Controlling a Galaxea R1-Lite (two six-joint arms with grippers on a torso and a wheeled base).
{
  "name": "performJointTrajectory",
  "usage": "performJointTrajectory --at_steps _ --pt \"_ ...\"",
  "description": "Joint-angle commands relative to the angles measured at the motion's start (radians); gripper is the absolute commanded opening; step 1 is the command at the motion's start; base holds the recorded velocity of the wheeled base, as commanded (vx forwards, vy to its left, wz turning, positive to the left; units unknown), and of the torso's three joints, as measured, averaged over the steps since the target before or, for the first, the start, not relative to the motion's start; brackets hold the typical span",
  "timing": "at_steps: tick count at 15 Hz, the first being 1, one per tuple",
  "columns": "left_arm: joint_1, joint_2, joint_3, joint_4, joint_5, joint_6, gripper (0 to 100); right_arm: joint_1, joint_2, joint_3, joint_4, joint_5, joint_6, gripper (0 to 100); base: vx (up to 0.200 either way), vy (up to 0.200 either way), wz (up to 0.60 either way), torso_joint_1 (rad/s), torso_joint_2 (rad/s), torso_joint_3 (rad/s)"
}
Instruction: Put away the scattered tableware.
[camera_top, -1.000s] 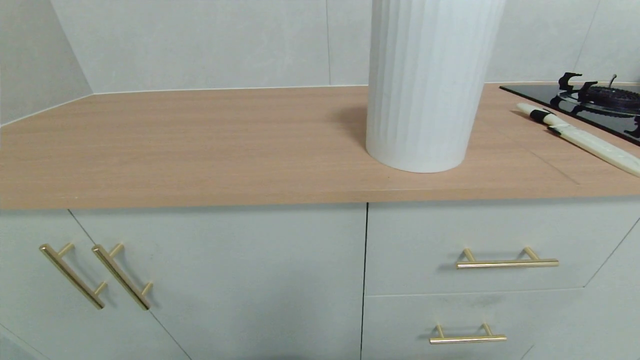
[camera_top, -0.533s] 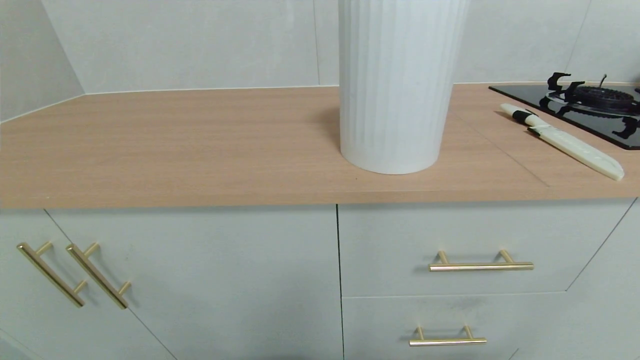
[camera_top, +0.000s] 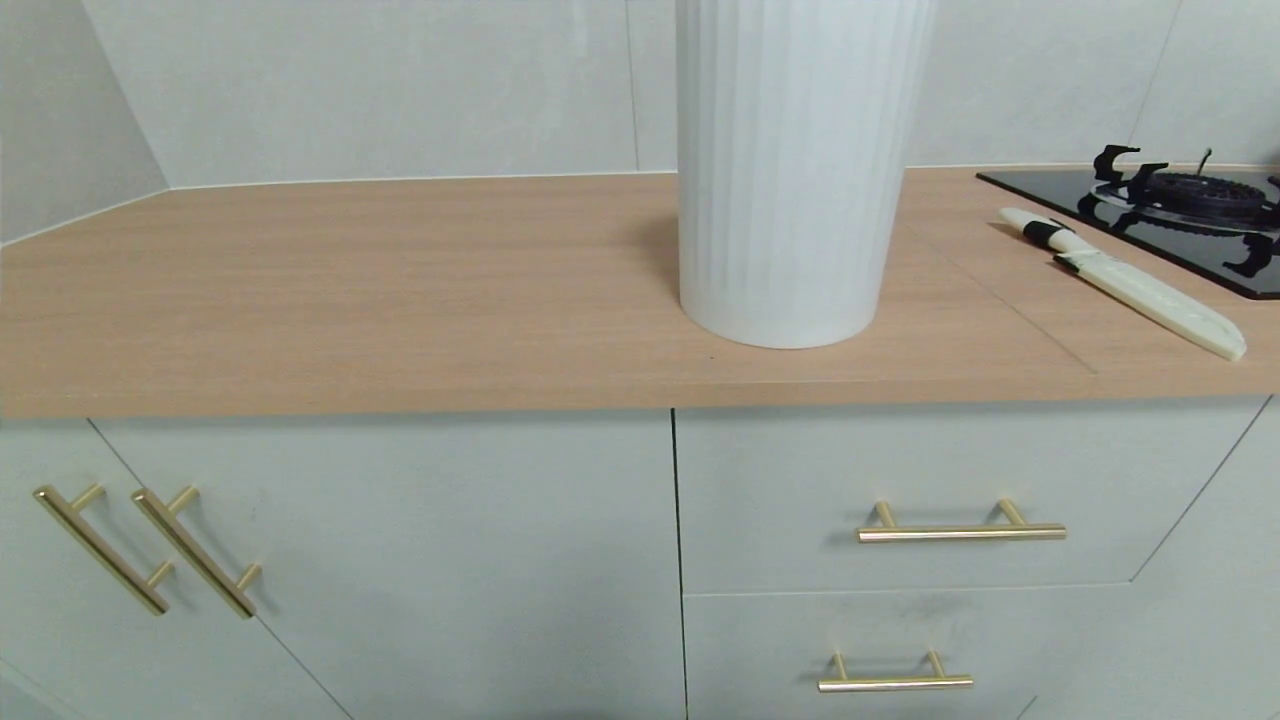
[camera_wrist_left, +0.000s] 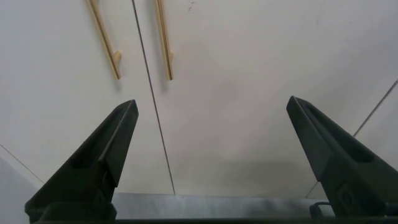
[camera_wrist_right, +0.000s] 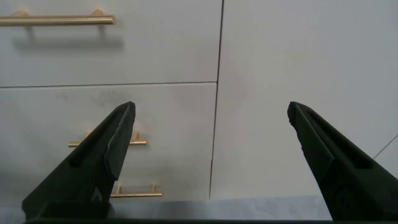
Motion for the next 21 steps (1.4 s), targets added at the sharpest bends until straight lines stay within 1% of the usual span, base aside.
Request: performJointTrajectory --at_steps 1,5,8,21 --pt "0.000 0.000 0.000 0.000 0.000 -0.001 100 0.000 0.001 0.000 0.000 0.001 -0.001 100 0.000 0.000 0.00 0.027 -0.09 -0.022" --pt "0.000 0.000 0.000 0.000 0.000 -0.001 100 0.000 0.001 0.000 0.000 -0.001 -0.001 100 0.000 0.000 0.00 0.079 -0.25 -0.275" --pt "0.000 0.000 0.000 0.000 0.000 -0.001 100 0.000 0.001 0.000 0.000 -0.001 -0.001 100 0.000 0.000 0.00 0.121 -0.55 -0.313" --pt "0.000 0.000 0.000 0.000 0.000 -0.001 100 0.000 0.001 0.000 0.000 -0.001 -0.001 100 0.000 0.000 0.00 0.183 -0.49 -0.293"
